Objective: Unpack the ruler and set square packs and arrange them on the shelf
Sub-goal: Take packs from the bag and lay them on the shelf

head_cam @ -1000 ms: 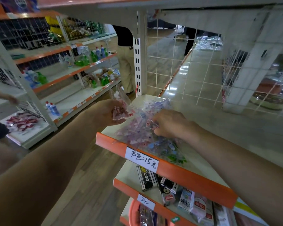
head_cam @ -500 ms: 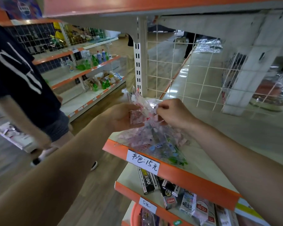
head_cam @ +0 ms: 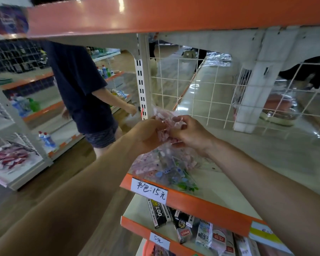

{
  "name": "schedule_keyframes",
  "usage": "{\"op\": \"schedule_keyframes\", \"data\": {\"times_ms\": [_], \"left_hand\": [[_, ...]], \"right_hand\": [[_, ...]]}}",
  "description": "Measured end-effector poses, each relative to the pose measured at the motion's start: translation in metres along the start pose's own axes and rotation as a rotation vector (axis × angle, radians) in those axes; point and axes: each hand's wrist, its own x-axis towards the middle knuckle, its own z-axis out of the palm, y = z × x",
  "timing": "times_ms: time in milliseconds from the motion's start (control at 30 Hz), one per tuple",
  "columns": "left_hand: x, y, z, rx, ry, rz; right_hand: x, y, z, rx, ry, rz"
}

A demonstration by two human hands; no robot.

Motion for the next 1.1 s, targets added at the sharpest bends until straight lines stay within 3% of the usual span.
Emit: {"op": "schedule_keyframes", "data": {"times_ms": [200, 300, 467, 567, 700, 867, 967, 1100], "left_hand": [[0.016, -0.009, 0.049, 0.062, -0.194, -0.126], [0.027, -0.017, 0.071, 0.003, -0.193, -0.137], [0.043, -0.025, 0.079, 0.265, 0.056, -0.2], [0.048, -0.027, 0.077, 0.308, 0.143, -0.247], [0.049, -0.032, 0.08, 0.413, 0.18, -0.244], [0.049, -0.036, 0.089, 0.583, 0.231, -0.194], [0.05, -0.036, 0.09, 0.75, 0.28, -0.134], [0.049, -0.03, 0.083, 1.012, 0.28, -0.069]], "right_hand": [[-0.016, 0.0, -0.037, 0.019, 0.022, -0.005], [-0.023, 0.002, -0.061, -0.035, 0.044, 0.014], [-0.033, 0.021, -0.106, -0.015, 0.201, 0.095], [-0.04, 0.036, -0.135, -0.053, 0.276, 0.177], [-0.038, 0.059, -0.172, -0.298, 0.393, 0.284], [-0.028, 0.076, -0.196, -0.656, 0.357, 0.465], [-0.026, 0.068, -0.2, -0.903, 0.355, 0.418], [-0.028, 0.048, -0.192, -0.851, 0.345, 0.24]]}}
